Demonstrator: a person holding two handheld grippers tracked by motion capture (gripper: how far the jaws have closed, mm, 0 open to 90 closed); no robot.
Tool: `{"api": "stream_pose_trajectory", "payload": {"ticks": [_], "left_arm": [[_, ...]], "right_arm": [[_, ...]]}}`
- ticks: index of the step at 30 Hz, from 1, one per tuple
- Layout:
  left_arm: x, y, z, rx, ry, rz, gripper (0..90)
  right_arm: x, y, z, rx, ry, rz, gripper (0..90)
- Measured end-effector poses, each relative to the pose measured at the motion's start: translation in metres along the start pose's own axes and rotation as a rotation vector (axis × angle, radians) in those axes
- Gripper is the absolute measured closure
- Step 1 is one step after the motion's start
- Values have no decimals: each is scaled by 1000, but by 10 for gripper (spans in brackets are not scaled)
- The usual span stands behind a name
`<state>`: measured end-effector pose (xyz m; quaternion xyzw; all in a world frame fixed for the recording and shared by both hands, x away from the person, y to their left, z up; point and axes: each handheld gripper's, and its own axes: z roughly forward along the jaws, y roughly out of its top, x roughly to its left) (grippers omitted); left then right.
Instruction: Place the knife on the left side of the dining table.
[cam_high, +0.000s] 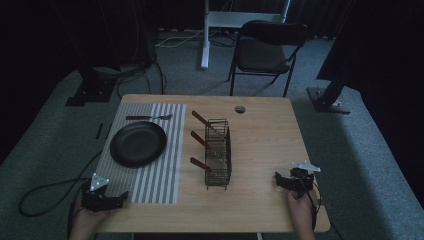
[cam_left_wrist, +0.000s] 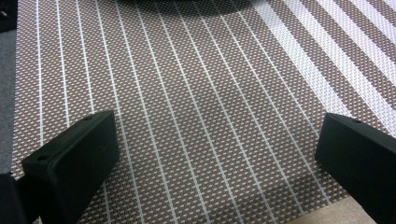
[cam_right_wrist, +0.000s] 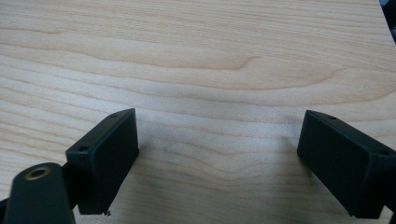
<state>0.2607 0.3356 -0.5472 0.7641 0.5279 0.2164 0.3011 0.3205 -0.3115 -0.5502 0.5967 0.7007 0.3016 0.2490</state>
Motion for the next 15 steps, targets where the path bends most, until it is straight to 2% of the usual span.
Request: {"api": "stream_pose_trajectory", "payload": {"ticks": [15], "left_arm": [[1,4,0,25,-4,9,5]], "right_arm": [[0,0,0,0,0,0,116]]}}
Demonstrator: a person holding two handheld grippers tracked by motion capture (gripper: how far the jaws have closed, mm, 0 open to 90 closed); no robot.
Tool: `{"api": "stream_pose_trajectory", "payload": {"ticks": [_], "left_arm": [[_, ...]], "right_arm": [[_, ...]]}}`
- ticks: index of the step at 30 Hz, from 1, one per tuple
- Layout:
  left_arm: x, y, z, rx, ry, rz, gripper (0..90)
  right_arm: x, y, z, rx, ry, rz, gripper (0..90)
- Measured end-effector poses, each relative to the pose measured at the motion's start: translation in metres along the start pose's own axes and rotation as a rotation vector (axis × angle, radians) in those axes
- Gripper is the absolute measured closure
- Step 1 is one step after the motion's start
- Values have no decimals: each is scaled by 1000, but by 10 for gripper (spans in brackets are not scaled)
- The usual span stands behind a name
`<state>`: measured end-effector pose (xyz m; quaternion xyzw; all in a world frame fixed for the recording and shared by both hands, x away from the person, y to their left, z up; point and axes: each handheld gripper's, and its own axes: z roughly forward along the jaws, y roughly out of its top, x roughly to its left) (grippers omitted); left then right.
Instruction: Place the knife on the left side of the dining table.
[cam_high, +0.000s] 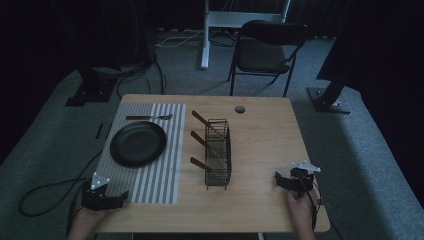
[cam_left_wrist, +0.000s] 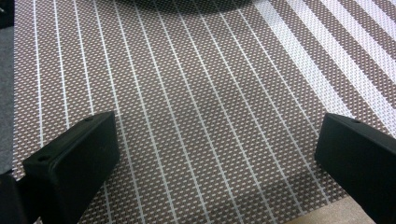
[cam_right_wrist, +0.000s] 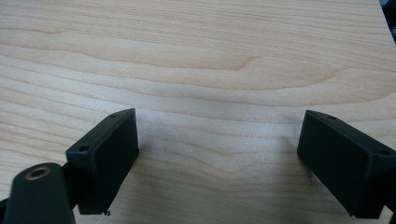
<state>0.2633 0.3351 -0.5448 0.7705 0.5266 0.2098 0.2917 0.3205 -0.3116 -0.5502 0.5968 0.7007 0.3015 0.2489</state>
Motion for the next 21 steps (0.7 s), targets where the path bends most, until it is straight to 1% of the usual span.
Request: {"api": "stream_pose_trajectory", "payload": {"ticks": [3,5,7,10,11,13,14,15,16,17,20,21], "left_arm": [[1,0,0,0,0,-2,5],[1,0,-1,-6,-28,-16,5],[1,1,-2,-11,-29,-19,5],[-7,5,-7,-17,-47,-5,5],[-7,5,-7,-17,-47,-5,6],[-13,9,-9,-19,-65,4,6],[-17,11,-9,-17,-75,16,6],[-17,11,-9,-17,-75,16,6],[-22,13,-8,-4,-82,35,6],[-22,13,-8,-4,-82,35,7],[-26,14,-7,-2,-86,53,16],[-27,15,-7,-4,-99,52,16]], "right_arm": [[0,0,0,0,0,0,116],[0,0,0,0,0,0,116],[0,0,0,0,0,0,116],[0,0,0,0,0,0,116],[0,0,0,0,0,0,116],[0,0,0,0,0,0,116],[0,0,0,0,0,0,116],[0,0,0,0,0,0,116],[0,0,0,0,0,0,116],[0,0,0,0,0,0,116],[0,0,0,0,0,0,116],[0,0,0,0,0,0,116]]}}
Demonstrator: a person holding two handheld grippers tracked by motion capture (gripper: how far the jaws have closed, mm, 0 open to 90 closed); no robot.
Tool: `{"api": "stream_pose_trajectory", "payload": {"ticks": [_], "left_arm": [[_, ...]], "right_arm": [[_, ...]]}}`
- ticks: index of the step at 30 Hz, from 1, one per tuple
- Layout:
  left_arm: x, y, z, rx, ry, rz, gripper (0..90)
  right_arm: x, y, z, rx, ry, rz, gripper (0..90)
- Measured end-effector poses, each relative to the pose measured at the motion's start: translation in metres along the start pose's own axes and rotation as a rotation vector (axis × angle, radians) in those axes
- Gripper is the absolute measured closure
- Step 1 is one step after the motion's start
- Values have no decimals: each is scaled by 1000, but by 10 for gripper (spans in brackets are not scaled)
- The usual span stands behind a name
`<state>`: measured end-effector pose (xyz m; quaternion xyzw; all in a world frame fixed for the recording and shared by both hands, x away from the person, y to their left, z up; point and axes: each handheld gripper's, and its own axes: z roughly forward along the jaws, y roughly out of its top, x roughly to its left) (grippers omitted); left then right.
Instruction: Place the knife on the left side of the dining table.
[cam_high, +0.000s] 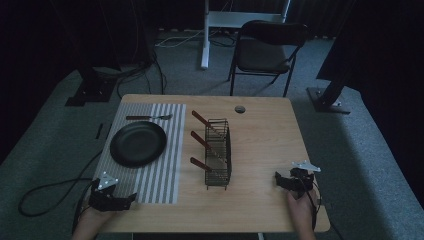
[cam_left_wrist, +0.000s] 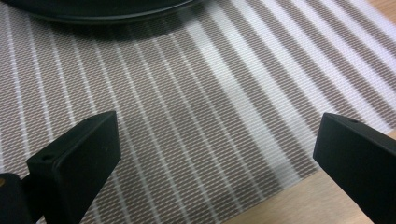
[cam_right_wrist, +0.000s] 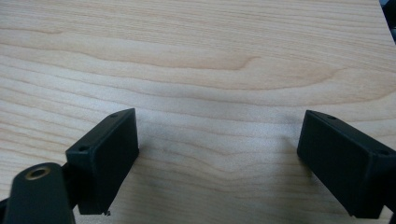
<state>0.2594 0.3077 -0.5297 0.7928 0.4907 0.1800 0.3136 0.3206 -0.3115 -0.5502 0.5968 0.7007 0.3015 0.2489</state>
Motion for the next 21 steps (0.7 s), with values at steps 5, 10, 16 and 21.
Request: {"api": "stream_pose_trajectory", "payload": {"ticks": [5,10,16,21], "left_arm": [[-7,4,-2,-16,-37,17,16],[-18,14,-6,-44,-57,32,16],[-29,23,-8,-61,-88,53,16],[-36,30,-10,-73,-106,64,16]], "right_arm": [[0,0,0,0,0,0,116],[0,0,0,0,0,0,116],[0,0,0,0,0,0,116],[0,0,0,0,0,0,116]]}}
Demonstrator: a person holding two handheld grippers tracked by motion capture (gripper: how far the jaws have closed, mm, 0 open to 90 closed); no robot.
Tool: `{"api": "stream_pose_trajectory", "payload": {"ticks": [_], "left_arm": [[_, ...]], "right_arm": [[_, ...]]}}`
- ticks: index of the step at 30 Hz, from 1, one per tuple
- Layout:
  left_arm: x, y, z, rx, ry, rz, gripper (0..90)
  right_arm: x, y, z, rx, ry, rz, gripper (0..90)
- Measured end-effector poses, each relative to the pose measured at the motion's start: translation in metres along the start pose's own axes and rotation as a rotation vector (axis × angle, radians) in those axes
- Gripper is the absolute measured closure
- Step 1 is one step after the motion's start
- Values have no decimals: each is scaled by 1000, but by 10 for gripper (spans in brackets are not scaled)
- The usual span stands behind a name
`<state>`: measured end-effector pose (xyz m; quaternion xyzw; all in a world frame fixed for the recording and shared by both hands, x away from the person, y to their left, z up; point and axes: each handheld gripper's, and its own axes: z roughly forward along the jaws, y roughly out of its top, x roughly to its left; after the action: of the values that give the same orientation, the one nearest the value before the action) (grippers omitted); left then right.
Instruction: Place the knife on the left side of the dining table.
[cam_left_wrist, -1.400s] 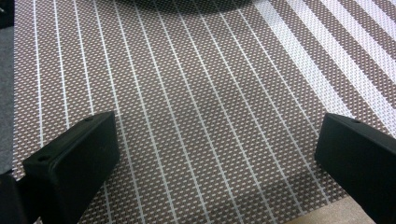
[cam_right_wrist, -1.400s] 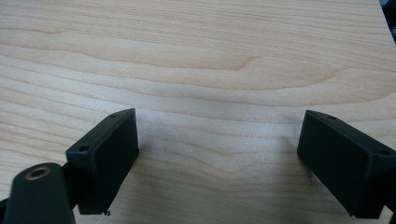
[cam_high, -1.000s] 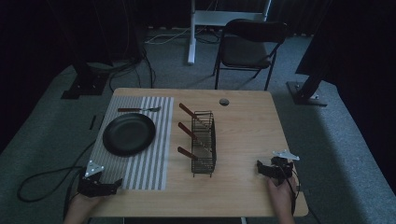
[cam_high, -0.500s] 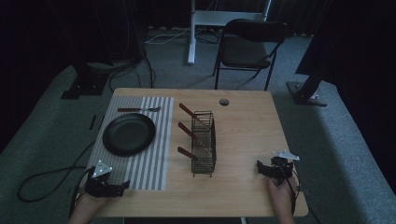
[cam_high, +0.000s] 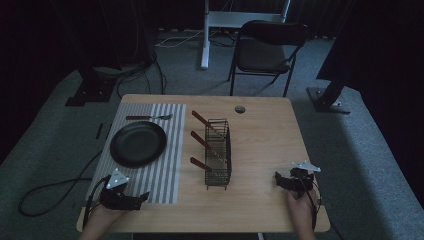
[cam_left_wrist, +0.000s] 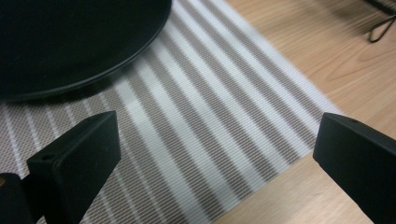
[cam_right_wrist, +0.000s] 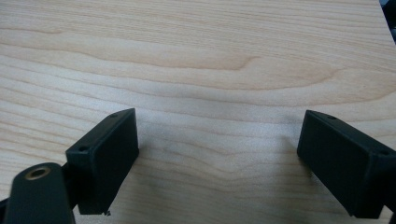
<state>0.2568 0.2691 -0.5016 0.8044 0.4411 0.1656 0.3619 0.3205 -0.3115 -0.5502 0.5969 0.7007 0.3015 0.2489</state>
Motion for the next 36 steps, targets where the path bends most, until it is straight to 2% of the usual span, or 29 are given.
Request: {"api": "stream_pose_trajectory", "payload": {"ticks": [3,8,17,19,29,36], "left_arm": [[-5,6,0,-12,-31,6,16],[-17,15,0,-19,-37,39,17],[-37,30,1,-40,-75,90,30],[-39,31,1,-41,-74,93,30],[-55,46,1,-62,-129,112,39],[-66,54,-1,-73,-142,137,39]], "right_arm": [[0,0,0,0,0,0,116],[0,0,0,0,0,0,116],[0,0,0,0,0,0,117],[0,0,0,0,0,0,116],[0,0,0,0,0,0,117],[0,0,0,0,0,0,117]]}}
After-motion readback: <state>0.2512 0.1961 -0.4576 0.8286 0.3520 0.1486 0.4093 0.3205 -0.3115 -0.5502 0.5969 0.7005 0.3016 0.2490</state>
